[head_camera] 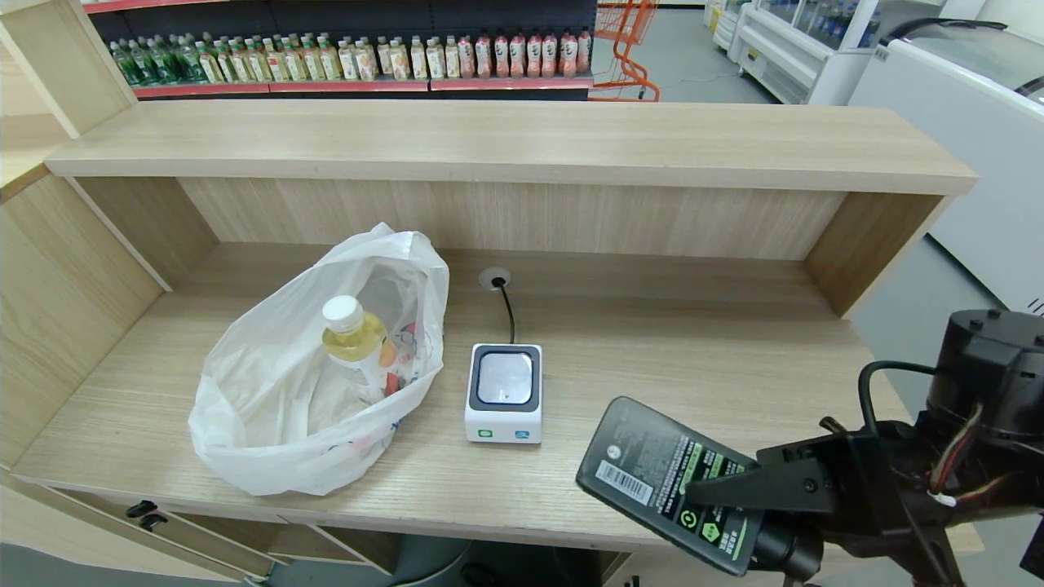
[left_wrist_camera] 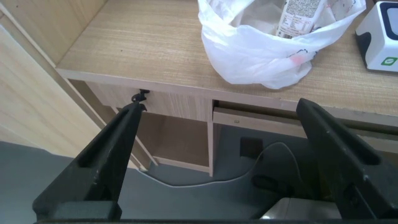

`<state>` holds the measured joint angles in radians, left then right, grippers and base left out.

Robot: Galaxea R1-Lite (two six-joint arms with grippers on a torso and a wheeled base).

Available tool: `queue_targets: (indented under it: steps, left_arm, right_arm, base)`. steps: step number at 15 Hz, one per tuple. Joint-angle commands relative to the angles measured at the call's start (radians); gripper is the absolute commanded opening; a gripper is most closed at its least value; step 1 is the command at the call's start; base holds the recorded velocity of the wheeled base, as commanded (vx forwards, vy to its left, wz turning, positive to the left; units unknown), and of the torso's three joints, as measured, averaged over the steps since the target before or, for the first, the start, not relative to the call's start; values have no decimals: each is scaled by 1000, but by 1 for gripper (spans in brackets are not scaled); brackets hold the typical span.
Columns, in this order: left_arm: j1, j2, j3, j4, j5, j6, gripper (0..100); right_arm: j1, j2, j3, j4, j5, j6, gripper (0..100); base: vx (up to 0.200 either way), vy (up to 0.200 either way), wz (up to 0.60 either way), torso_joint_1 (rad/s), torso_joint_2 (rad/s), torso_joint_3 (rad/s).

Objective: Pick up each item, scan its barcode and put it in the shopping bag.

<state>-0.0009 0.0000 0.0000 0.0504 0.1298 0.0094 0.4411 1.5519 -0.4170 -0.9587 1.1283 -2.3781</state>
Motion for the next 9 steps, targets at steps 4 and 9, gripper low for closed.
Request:
queue_targets:
  steps: [4,9]
  left_arm:
    - [1,2,0,0,1,0,100]
    - [1,2,0,0,1,0,100]
  right_arm:
    - [2,31,-17,-3,2,-1,0]
    - [2,22,-14,-15,2,-1,0]
  base:
    - [0,0,0,0,0,0]
    - [0,0,0,0,0,0]
